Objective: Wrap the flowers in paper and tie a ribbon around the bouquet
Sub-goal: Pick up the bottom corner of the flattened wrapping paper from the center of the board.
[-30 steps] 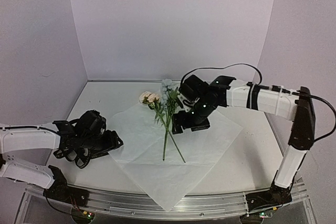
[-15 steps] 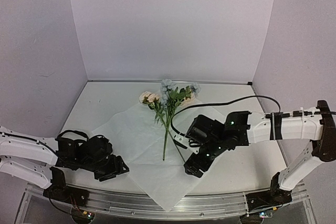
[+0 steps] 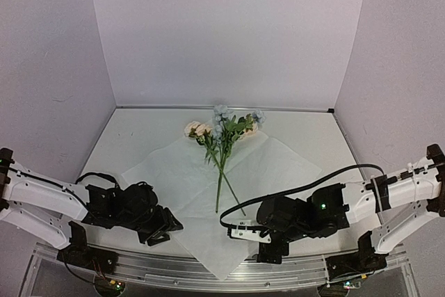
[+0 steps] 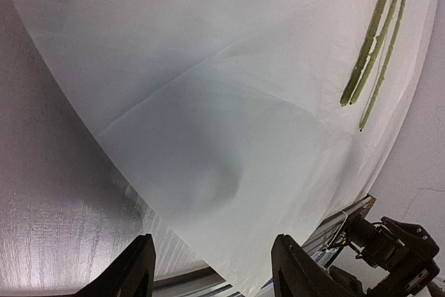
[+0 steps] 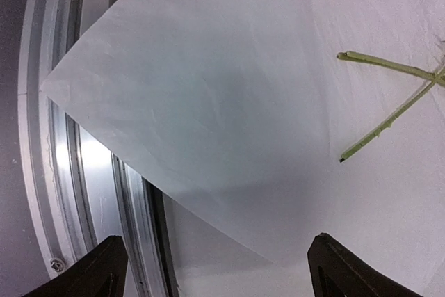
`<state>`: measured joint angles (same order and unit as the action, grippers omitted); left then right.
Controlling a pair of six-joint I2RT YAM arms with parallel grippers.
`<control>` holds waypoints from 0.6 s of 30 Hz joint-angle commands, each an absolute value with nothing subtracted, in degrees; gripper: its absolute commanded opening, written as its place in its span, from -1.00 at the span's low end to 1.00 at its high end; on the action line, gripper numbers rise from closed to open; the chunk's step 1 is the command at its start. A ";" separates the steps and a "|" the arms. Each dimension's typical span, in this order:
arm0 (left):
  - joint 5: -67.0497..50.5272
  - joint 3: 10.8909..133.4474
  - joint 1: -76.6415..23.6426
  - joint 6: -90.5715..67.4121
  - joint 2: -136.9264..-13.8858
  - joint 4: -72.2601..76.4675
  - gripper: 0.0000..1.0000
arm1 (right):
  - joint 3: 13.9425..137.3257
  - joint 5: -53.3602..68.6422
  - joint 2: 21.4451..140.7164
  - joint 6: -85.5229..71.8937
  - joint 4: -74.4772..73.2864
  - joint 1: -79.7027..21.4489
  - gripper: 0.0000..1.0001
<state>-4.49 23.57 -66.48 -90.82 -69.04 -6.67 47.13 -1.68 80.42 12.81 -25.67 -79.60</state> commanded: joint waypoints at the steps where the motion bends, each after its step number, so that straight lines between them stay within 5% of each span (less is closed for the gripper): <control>1: -5.64 22.43 -67.16 -97.48 -70.81 -3.63 0.17 | 46.63 -5.30 78.14 19.78 -21.97 -82.57 0.86; 11: -4.87 22.15 -67.86 -103.26 -74.21 0.45 -0.08 | 46.15 -10.55 81.88 25.97 -18.12 -88.70 0.87; 18: -3.77 22.07 -67.85 -104.55 -72.70 2.46 -0.77 | 46.48 -10.55 84.06 27.59 -18.04 -90.65 0.86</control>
<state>-4.75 22.76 -67.57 -102.50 -74.26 -0.58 45.82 -8.62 82.74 25.50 -19.40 -89.60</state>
